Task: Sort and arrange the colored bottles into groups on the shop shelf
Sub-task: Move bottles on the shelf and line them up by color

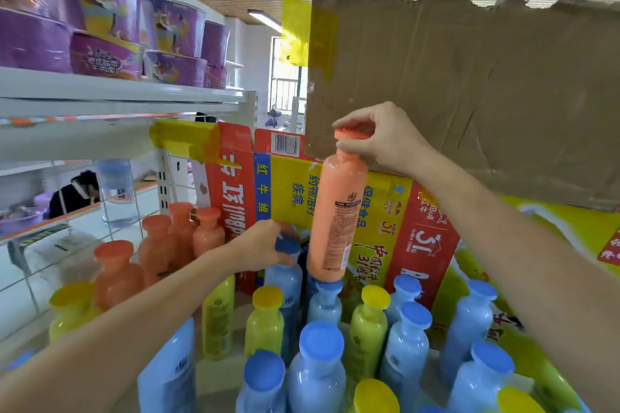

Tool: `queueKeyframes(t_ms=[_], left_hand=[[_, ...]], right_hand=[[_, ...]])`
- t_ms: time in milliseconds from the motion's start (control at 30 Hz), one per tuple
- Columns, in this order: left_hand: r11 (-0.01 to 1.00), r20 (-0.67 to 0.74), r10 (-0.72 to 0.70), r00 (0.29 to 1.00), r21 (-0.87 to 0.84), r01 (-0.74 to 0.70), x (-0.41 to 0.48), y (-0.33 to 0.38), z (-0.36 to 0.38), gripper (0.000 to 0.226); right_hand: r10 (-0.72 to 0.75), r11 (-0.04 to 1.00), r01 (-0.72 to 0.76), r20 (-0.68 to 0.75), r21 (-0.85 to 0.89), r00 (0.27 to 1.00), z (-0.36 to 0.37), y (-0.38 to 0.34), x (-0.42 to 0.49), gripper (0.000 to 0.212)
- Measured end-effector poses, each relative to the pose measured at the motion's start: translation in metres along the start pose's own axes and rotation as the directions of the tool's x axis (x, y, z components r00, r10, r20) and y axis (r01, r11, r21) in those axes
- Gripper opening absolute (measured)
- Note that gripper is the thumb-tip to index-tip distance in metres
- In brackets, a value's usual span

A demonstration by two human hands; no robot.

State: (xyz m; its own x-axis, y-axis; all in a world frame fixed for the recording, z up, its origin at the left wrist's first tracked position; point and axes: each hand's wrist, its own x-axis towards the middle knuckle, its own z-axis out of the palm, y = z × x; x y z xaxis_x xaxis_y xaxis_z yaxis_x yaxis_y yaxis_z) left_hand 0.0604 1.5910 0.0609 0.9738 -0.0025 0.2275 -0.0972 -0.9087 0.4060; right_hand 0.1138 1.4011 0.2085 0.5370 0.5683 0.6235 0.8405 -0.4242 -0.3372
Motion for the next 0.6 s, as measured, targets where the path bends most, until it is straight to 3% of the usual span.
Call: queueKeyframes(t_ms=[333, 600], left_hand=[[0.993, 0.101, 0.039, 0.994, 0.108, -0.050, -0.004, -0.003, -0.009, 0.054], [0.984, -0.073, 0.012, 0.997, 0.177, 0.001, -0.039, -0.025, -0.043, 0.054]], right_hand=[[-0.007, 1.000, 0.007, -0.005, 0.003, 1.000, 0.009, 0.005, -0.001, 0.035], [-0.013, 0.996, 0.019, -0.072, 0.084, 0.997, -0.001, -0.012, 0.013, 0.035]])
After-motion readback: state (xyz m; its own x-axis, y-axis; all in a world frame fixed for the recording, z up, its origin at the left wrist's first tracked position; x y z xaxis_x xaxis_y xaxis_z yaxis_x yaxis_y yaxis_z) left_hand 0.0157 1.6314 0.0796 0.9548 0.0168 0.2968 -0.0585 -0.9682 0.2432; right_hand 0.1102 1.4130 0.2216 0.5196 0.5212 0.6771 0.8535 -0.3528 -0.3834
